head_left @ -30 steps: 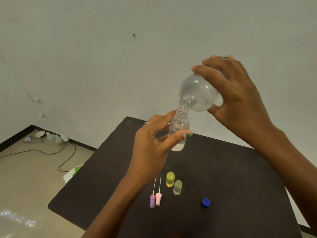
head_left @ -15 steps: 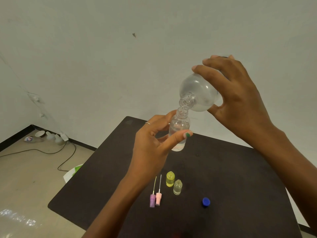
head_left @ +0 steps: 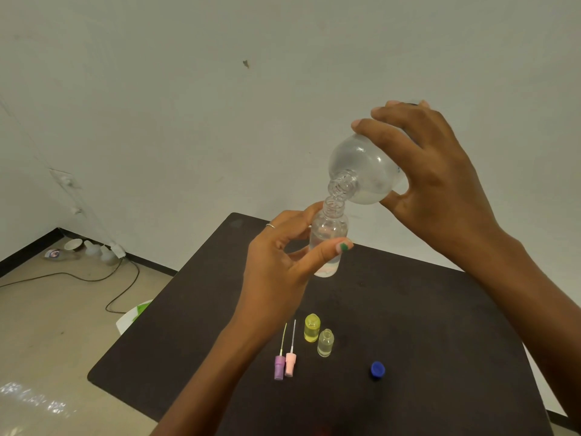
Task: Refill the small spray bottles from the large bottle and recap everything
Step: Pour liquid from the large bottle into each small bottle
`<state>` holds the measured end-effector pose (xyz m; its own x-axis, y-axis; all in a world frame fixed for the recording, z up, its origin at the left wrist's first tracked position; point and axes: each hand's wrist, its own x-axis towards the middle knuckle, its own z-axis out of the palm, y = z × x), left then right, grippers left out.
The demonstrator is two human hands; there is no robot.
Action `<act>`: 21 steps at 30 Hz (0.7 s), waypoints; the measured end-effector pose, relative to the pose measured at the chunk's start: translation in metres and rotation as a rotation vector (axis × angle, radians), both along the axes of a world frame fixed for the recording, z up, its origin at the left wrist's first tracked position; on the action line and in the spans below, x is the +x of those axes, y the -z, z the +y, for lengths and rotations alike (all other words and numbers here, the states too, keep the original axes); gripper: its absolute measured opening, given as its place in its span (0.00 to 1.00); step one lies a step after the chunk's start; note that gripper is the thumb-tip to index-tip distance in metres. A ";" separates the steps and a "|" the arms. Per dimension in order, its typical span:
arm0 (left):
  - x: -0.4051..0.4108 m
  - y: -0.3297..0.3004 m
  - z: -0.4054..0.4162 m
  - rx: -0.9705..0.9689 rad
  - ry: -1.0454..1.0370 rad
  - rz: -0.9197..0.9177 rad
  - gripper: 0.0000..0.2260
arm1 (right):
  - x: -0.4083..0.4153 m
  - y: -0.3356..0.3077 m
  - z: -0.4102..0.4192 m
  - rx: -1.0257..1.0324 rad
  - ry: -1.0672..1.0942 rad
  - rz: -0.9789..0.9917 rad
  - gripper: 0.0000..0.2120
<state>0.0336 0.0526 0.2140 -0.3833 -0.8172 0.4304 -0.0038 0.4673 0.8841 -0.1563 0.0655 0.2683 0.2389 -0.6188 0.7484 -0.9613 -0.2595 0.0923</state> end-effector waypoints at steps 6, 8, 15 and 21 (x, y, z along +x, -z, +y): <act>0.001 0.001 0.000 0.002 -0.003 0.002 0.16 | 0.001 0.000 -0.001 -0.007 -0.004 0.004 0.29; 0.001 0.001 0.000 0.003 -0.002 0.002 0.15 | 0.001 0.001 0.000 -0.007 -0.004 0.003 0.29; 0.000 0.000 -0.001 0.001 -0.009 -0.005 0.15 | 0.001 0.001 0.000 -0.012 0.001 0.000 0.29; 0.000 0.001 0.000 0.005 -0.008 0.002 0.16 | 0.001 0.001 0.000 -0.008 0.005 -0.003 0.30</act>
